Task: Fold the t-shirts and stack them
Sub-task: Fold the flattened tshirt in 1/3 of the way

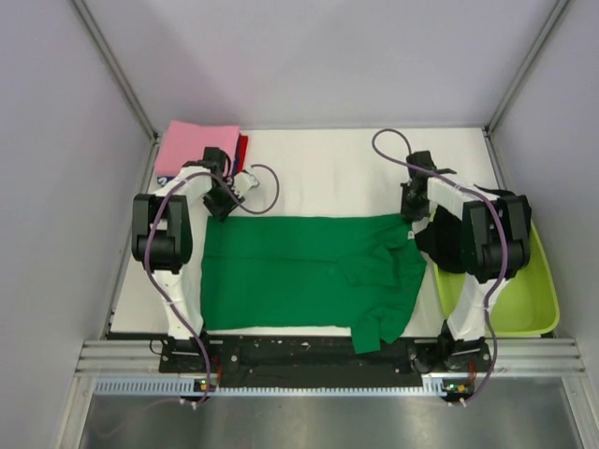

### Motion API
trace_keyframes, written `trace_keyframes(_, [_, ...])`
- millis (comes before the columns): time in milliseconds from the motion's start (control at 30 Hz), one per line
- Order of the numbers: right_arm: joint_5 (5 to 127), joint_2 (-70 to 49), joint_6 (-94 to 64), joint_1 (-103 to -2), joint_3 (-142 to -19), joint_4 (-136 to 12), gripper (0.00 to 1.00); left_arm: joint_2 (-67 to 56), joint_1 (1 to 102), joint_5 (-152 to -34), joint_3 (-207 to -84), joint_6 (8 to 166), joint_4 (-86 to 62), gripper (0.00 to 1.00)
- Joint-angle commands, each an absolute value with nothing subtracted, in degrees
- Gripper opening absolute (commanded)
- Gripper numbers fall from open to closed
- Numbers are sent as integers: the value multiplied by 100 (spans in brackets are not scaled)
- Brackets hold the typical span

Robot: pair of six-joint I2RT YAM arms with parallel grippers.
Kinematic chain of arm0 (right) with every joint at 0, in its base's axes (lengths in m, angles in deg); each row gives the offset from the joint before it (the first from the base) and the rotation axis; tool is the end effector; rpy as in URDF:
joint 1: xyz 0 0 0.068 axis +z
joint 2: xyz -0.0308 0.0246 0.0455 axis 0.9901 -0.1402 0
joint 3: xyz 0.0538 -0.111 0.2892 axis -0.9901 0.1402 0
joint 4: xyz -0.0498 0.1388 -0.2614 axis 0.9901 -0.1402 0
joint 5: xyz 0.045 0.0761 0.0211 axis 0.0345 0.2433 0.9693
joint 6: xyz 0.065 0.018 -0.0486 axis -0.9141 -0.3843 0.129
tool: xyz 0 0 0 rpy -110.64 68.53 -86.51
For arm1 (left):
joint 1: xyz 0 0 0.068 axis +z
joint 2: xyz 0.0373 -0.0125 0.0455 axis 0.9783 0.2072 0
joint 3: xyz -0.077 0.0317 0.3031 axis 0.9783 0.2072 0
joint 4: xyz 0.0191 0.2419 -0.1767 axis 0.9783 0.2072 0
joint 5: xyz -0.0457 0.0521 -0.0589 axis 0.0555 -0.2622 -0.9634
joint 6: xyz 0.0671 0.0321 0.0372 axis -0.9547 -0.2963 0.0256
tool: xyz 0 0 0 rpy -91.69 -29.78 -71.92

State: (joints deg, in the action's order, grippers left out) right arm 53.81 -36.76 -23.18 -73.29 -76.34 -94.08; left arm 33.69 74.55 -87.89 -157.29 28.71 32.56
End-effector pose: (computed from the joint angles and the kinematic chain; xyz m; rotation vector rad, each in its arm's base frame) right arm 0.4273 0.0591 0.1517 0.1771 2.7566 0.0001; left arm 0.4657 -0.0326 0.1553 1.2262 2.5730 0.0760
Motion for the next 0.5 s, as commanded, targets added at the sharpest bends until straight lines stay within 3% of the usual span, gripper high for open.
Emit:
trace_keyframes(0, [5333, -3840, -2227, -7517, -8138, -9100, 0, 3483, 7444, -8768, -15634, 2717, 3123, 21])
trace_keyframes(33, [5333, -3866, -2235, -7535, -8182, -9012, 0, 3518, 7444, -8751, -15660, 2726, 3123, 7])
trace_keyframes(67, [5325, -3901, -2226, -7578, -8235, -8933, 0, 3553, 7444, -8716, -15695, 2778, 3106, 0])
trace_keyframes(433, [6397, -4525, -2226, -7895, -8946, -8131, 0, 3853, 7444, -7793, -16179, 3464, 2341, 0])
trace_keyframes(467, [6371, -4473, -2209, -7895, -8991, -8202, 6, 3826, 7444, -7793, -16179, 3482, 2332, 0])
